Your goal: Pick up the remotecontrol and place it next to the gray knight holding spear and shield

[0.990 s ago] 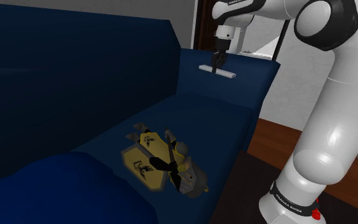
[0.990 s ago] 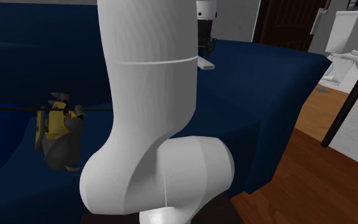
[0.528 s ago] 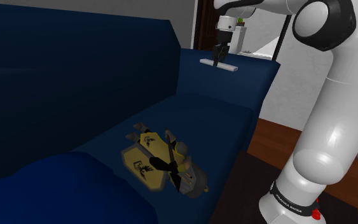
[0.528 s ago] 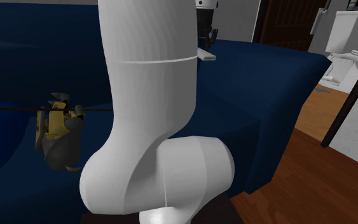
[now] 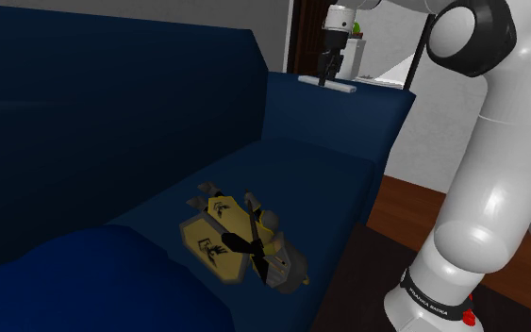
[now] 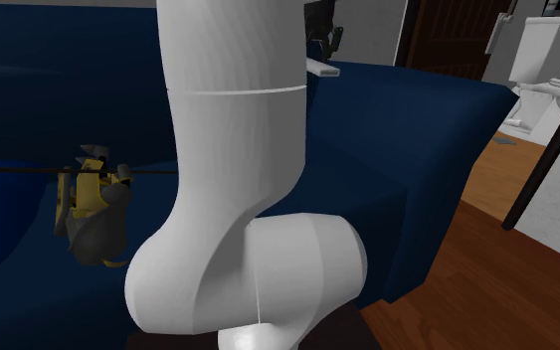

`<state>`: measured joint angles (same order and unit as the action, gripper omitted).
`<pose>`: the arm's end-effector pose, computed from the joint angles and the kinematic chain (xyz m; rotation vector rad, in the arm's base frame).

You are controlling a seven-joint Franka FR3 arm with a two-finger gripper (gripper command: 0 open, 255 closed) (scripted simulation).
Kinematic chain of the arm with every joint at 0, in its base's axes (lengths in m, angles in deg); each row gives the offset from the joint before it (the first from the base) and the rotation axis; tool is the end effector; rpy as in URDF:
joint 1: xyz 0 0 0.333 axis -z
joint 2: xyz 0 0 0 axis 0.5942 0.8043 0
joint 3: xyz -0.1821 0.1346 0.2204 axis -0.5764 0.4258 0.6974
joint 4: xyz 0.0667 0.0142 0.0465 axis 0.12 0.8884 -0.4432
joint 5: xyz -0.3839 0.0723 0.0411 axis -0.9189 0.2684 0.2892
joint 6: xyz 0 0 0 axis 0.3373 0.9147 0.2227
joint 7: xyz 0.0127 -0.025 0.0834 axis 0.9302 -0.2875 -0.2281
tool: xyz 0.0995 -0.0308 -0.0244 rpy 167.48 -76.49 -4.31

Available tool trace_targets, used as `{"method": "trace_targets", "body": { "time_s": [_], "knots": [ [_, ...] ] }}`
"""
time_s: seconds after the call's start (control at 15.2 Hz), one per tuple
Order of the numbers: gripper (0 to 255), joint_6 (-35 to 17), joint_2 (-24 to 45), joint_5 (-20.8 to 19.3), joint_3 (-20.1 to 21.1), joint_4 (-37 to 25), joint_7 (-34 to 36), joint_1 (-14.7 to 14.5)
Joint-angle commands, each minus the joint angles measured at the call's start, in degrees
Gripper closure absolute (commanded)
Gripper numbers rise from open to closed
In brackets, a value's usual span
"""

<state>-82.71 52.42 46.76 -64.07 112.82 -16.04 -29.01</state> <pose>0.5010 -0.2957 0.6367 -3.0987 0.0154 -0.0387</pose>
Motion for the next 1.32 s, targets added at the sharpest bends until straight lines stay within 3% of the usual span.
{"method": "trace_targets", "body": {
  "time_s": [0.0, 0.59, 1.25],
  "knots": [
    [255, 1.9, 0.95, 0.44, -0.13, -2.74, -0.17, 0.31],
    [255, 11.04, 5.7, 2.85, -0.72, -16.13, -0.86, 2.31],
    [255, 7.82, -1.24, -0.96, 5.34, -7.57, 14.03, -8.13]
  ]
}}
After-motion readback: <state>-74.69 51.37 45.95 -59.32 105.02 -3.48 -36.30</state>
